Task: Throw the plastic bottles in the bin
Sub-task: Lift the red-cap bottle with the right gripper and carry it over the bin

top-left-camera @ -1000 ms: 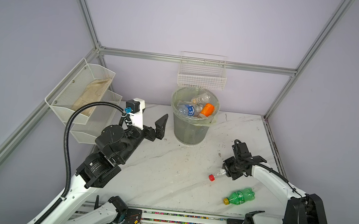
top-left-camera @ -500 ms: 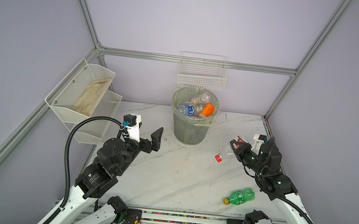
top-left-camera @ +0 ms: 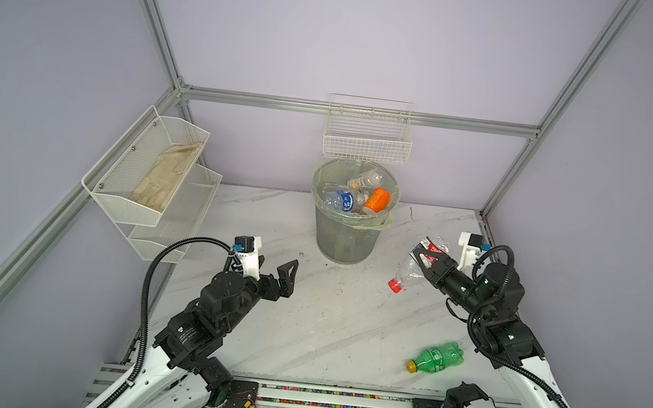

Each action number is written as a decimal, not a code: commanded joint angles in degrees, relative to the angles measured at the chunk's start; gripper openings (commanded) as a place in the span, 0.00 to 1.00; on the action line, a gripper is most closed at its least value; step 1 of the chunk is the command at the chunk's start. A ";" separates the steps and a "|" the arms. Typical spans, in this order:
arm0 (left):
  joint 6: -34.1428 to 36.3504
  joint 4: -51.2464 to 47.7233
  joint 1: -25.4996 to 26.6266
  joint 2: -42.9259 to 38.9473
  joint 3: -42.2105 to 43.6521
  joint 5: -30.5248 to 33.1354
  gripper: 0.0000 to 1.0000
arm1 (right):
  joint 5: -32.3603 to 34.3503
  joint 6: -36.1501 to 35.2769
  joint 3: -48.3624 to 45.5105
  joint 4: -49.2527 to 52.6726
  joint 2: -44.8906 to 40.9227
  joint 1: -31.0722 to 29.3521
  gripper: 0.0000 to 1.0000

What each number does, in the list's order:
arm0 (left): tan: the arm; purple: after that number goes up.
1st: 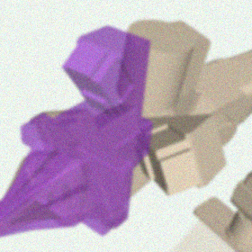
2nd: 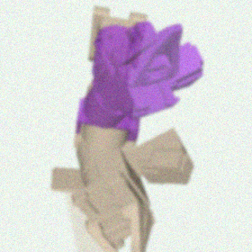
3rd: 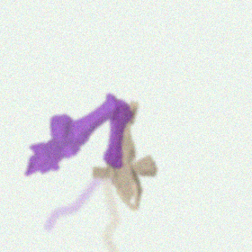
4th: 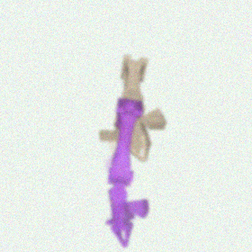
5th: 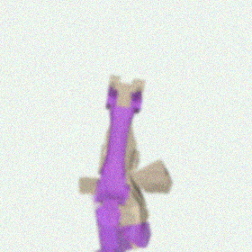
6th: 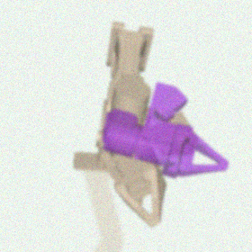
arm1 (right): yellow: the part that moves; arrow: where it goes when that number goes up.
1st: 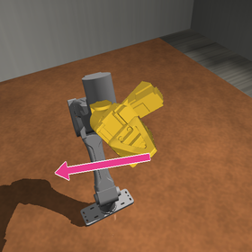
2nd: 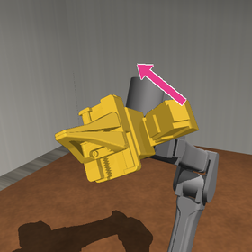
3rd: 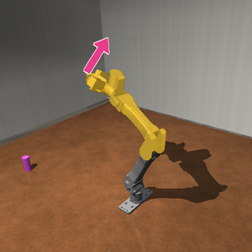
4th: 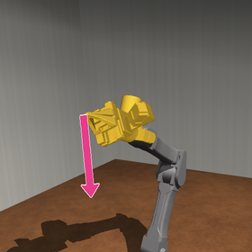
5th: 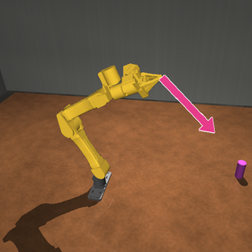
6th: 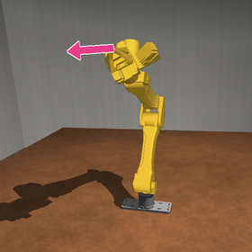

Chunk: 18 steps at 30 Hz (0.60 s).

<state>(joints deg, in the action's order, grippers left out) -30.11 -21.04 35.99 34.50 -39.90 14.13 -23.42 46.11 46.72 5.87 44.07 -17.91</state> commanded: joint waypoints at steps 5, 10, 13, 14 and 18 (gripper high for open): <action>-6.12 4.42 2.67 1.45 5.63 -1.65 1.00 | 6.21 -5.27 5.15 1.89 -2.70 0.27 0.00; -8.96 7.95 7.20 4.50 8.48 -0.49 1.00 | 7.78 -7.76 10.02 0.88 -0.11 0.29 0.00; -9.42 9.03 11.16 6.18 9.30 2.07 1.00 | 7.69 -9.70 14.58 1.40 3.61 0.23 0.00; -9.40 9.06 12.31 6.66 9.44 2.92 1.00 | 7.91 -10.37 16.03 1.46 4.63 0.22 0.00; -9.51 9.01 14.88 6.91 10.00 4.69 1.00 | 8.90 -12.66 21.93 1.34 8.32 0.17 0.00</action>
<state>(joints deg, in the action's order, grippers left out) -38.52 -15.38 49.80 41.89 -32.10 16.01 -15.86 36.77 64.84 7.60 50.83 -17.89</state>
